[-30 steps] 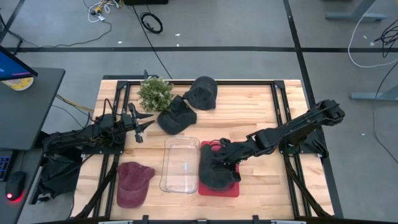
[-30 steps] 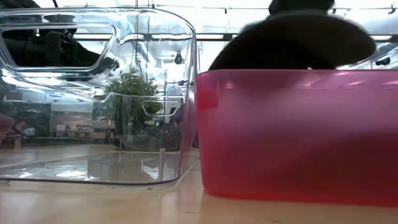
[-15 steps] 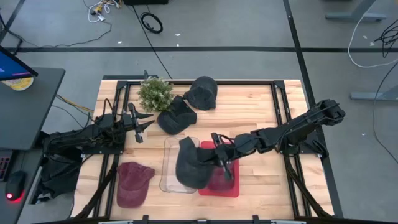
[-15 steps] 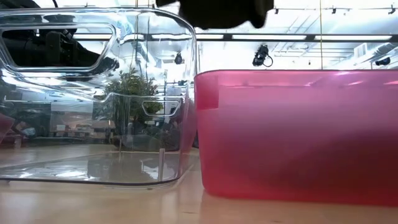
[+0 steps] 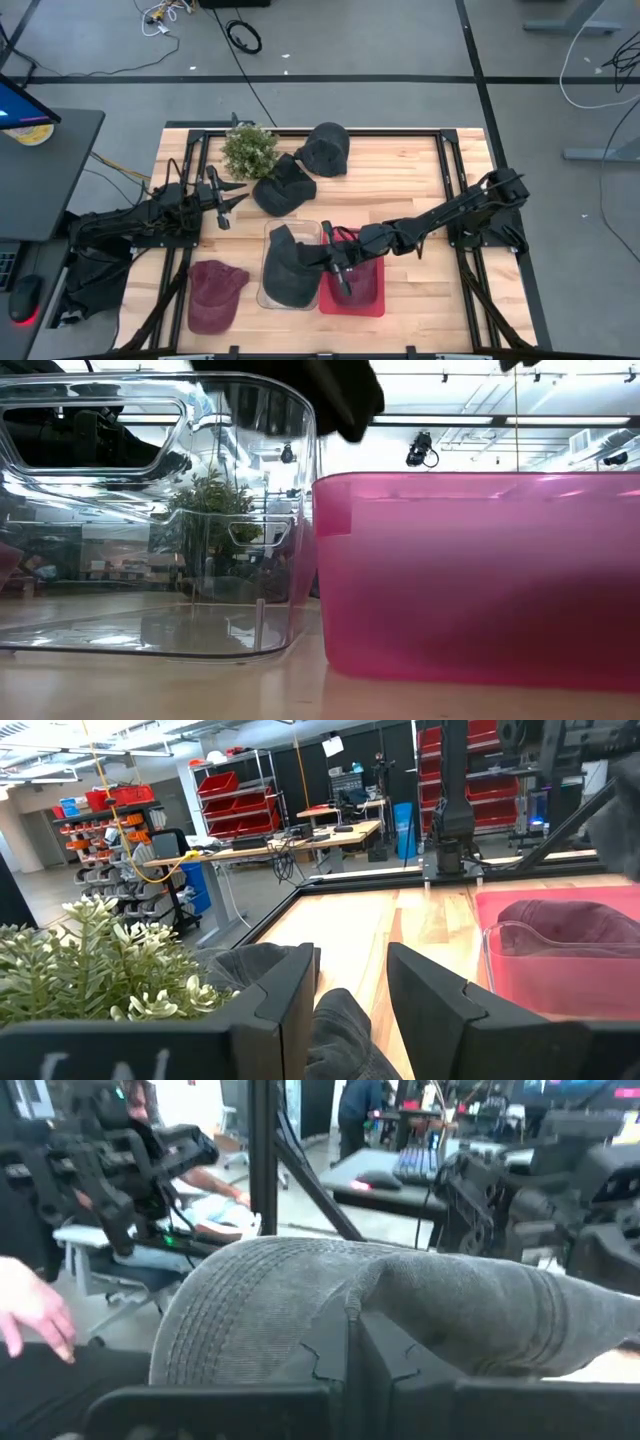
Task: Pick & Place hat
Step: Put the top right black cap into the transparent bin
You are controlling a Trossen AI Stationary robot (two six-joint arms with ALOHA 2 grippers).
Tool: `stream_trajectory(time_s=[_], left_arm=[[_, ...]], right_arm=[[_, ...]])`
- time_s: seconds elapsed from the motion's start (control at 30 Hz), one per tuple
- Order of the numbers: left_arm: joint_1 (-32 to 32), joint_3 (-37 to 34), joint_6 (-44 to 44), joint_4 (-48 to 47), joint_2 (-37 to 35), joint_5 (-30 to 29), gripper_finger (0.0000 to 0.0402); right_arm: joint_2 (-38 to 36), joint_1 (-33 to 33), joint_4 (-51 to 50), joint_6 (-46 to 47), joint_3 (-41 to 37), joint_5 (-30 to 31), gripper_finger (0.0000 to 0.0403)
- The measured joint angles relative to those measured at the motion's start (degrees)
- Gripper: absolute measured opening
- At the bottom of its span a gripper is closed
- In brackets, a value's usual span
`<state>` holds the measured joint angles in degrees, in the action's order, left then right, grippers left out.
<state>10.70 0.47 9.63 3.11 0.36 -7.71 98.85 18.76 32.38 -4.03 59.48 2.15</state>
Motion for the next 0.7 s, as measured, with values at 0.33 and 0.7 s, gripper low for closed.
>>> stream_trajectory(time_s=[0.33,0.7], left_arm=[[0.0,0.0,0.0,0.0,0.0,0.0,0.0133],[0.0,0.0,0.0,0.0,0.0,0.0,0.0133]], right_arm=[[8.1,-1.8,9.3,-0.8,0.0,-2.7,0.0009],[9.6,-3.6,9.7,-1.6,0.0,-4.8,0.0011]])
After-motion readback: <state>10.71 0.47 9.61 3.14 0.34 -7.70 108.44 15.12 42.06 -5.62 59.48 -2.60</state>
